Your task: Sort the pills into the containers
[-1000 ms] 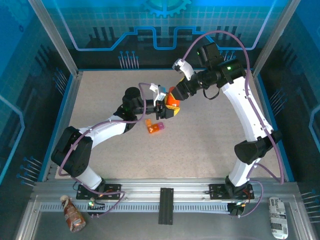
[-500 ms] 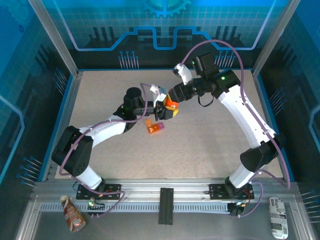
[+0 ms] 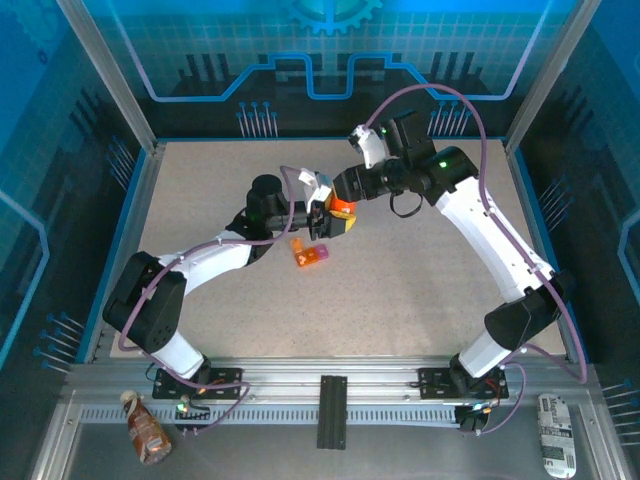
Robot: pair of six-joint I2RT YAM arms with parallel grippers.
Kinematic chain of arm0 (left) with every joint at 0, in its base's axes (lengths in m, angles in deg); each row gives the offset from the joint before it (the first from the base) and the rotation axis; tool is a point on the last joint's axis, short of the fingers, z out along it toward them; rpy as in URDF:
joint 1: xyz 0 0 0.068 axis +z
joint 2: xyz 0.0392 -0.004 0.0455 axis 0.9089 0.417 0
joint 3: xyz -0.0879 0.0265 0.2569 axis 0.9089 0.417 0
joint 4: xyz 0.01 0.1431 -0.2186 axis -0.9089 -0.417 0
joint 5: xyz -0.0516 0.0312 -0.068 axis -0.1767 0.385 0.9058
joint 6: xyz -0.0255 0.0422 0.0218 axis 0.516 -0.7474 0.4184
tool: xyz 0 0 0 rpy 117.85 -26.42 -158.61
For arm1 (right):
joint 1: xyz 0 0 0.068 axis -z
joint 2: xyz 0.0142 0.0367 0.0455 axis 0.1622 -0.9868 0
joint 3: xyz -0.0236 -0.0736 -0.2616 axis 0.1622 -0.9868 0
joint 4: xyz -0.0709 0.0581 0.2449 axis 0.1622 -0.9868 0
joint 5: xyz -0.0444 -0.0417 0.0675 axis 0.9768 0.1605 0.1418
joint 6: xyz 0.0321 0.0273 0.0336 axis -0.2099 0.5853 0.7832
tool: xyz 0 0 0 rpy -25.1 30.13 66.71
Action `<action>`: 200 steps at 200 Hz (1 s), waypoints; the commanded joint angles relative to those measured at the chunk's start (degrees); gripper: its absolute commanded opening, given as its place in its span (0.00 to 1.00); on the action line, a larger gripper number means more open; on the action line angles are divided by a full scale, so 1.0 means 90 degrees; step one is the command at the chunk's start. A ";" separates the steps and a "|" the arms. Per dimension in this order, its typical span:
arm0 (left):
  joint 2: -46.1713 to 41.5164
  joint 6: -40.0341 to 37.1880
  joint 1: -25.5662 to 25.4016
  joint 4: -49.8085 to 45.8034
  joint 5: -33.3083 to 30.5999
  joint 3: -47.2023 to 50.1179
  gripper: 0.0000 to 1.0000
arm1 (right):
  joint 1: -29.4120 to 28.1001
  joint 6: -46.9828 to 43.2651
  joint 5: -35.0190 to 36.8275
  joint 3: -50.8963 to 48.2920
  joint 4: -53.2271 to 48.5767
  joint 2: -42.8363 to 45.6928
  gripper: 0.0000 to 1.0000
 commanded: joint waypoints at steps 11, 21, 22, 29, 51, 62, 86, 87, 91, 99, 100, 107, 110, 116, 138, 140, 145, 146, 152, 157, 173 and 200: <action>-0.0085 -0.0156 -0.0082 0.0796 0.0144 -0.0179 0.00 | 0.0267 -0.0116 -0.0607 0.0208 -0.0162 0.0081 0.66; -0.0076 -0.0156 -0.0080 0.0801 0.0153 -0.0193 0.00 | 0.0388 -0.0232 -0.0882 0.0204 -0.0139 0.0182 0.71; -0.0076 -0.0156 -0.0082 0.0797 0.0153 -0.0191 0.00 | 0.0397 -0.0245 -0.0909 0.0209 -0.0138 0.0190 0.72; -0.0071 -0.0156 -0.0082 0.0792 0.0155 -0.0199 0.00 | 0.0474 -0.0369 -0.1148 0.0224 -0.0160 0.0258 0.75; -0.0062 -0.0156 -0.0082 0.0766 0.0176 -0.0219 0.00 | 0.0685 -0.0829 -0.1609 0.0268 -0.0346 0.0492 0.82; -0.0057 -0.0156 -0.0083 0.0770 0.0191 -0.0228 0.00 | 0.0784 -0.1094 -0.1788 0.0336 -0.0506 0.0570 0.83; -0.0057 -0.0137 -0.0078 0.0762 0.0238 -0.0239 0.00 | 0.0951 -0.1612 -0.2057 0.0487 -0.0776 0.0667 0.84; -0.0057 -0.0137 -0.0081 0.0762 0.0235 -0.0239 0.00 | 0.0957 -0.1633 -0.2062 0.0502 -0.0788 0.0667 0.84; -0.0054 -0.0136 -0.0083 0.0751 0.0248 -0.0239 0.00 | 0.0966 -0.1739 -0.2053 0.0558 -0.0843 0.0662 0.83; -0.0056 -0.0138 -0.0076 0.0728 0.0266 -0.0238 0.00 | 0.0965 -0.1958 -0.1960 0.0711 -0.1031 0.0617 0.82; -0.0057 -0.0137 -0.0080 0.0731 0.0268 -0.0239 0.00 | 0.0964 -0.1982 -0.1955 0.0731 -0.1052 0.0608 0.82; -0.0057 -0.0138 -0.0078 0.0715 0.0286 -0.0249 0.00 | 0.0964 -0.2167 -0.1876 0.0896 -0.1218 0.0527 0.82; -0.0057 -0.0139 -0.0077 0.0704 0.0296 -0.0253 0.00 | 0.0965 -0.2237 -0.1829 0.0972 -0.1291 0.0480 0.81; -0.0063 -0.0139 -0.0084 0.0680 0.0309 -0.0258 0.00 | 0.0956 -0.2335 -0.1721 0.1178 -0.1468 0.0375 0.81; -0.0076 -0.0133 -0.0079 0.0644 0.0337 -0.0277 0.00 | 0.0898 -0.2688 -0.1475 0.1917 -0.2082 -0.0139 0.81; -0.0076 -0.0128 -0.0083 0.0640 0.0331 -0.0278 0.00 | 0.0890 -0.2713 -0.1465 0.1968 -0.2127 -0.0174 0.81; -0.0072 -0.0120 -0.0075 0.0636 0.0335 -0.0283 0.00 | 0.0862 -0.2773 -0.1430 0.2078 -0.2204 -0.0260 0.81; -0.0074 -0.0123 -0.0075 0.0631 0.0332 -0.0280 0.00 | 0.0859 -0.2784 -0.1426 0.2108 -0.2215 -0.0270 0.81; -0.0077 -0.0116 -0.0083 0.0620 0.0339 -0.0288 0.00 | 0.0835 -0.2824 -0.1378 0.2237 -0.2292 -0.0368 0.82; -0.0077 -0.0112 -0.0083 0.0618 0.0348 -0.0297 0.00 | 0.0810 -0.2858 -0.1346 0.2319 -0.2336 -0.0443 0.82; -0.0077 -0.0097 -0.0075 0.0610 0.0353 -0.0312 0.00 | 0.0774 -0.2903 -0.1344 0.2466 -0.2401 -0.0592 0.83; -0.0077 -0.0087 -0.0088 0.0571 0.0377 -0.0337 0.00 | 0.0692 -0.2994 -0.1385 0.2607 -0.2502 -0.0776 0.83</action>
